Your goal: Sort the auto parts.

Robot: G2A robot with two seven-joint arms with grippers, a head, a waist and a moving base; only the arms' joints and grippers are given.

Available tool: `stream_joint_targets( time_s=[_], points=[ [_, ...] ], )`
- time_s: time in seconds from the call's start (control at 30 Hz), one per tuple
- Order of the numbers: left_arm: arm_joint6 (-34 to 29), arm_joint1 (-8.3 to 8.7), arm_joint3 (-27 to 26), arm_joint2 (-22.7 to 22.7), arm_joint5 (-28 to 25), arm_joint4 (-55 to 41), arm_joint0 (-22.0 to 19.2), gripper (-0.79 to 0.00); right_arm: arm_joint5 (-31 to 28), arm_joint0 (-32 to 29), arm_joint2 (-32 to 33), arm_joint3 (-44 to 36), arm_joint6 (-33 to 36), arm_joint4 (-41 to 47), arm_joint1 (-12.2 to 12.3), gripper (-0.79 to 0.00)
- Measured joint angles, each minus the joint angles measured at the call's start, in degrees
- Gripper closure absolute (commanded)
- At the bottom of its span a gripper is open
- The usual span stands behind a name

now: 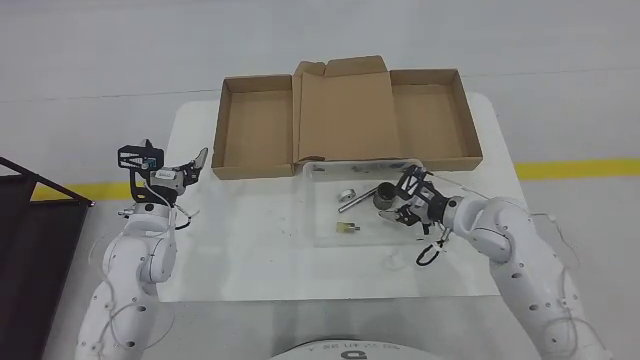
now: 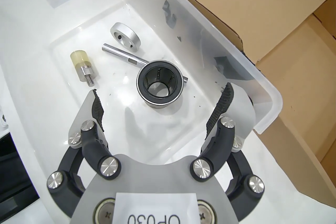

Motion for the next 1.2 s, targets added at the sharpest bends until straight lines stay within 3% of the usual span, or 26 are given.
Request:
stream_joint_targets(
  time_s=[0.67, 0.73, 0.83, 0.87, 0.9, 1.2],
  points=[
    [0.0, 0.0, 0.0, 0.0, 0.0, 0.0, 0.0, -0.785, 0.7, 5.9, -5.5, 6.5, 2.4, 1.3, 0.0, -0.662],
    [0.0, 0.0, 0.0, 0.0, 0.0, 0.0, 0.0, -0.785, 0.8, 6.5, -6.1, 7.1, 2.5, 1.4, 0.0, -0.554],
    [0.0, 0.0, 0.0, 0.0, 0.0, 0.0, 0.0, -0.785, 0.3, 7.1, -6.7, 7.3, 2.4, 1.6, 0.0, -0.252],
    [0.0, 0.0, 0.0, 0.0, 0.0, 0.0, 0.0, -0.785, 0.3, 7.2, -6.9, 7.3, 2.4, 1.6, 0.1, -0.071],
    [0.0, 0.0, 0.0, 0.0, 0.0, 0.0, 0.0, -0.785, 0.3, 7.2, -7.0, 7.3, 2.4, 1.5, 0.1, 0.0],
    [0.0, 0.0, 0.0, 0.0, 0.0, 0.0, 0.0, -0.785, -0.5, 7.0, -6.5, 5.4, 1.9, 2.2, 0.6, 0.0]
  ],
)
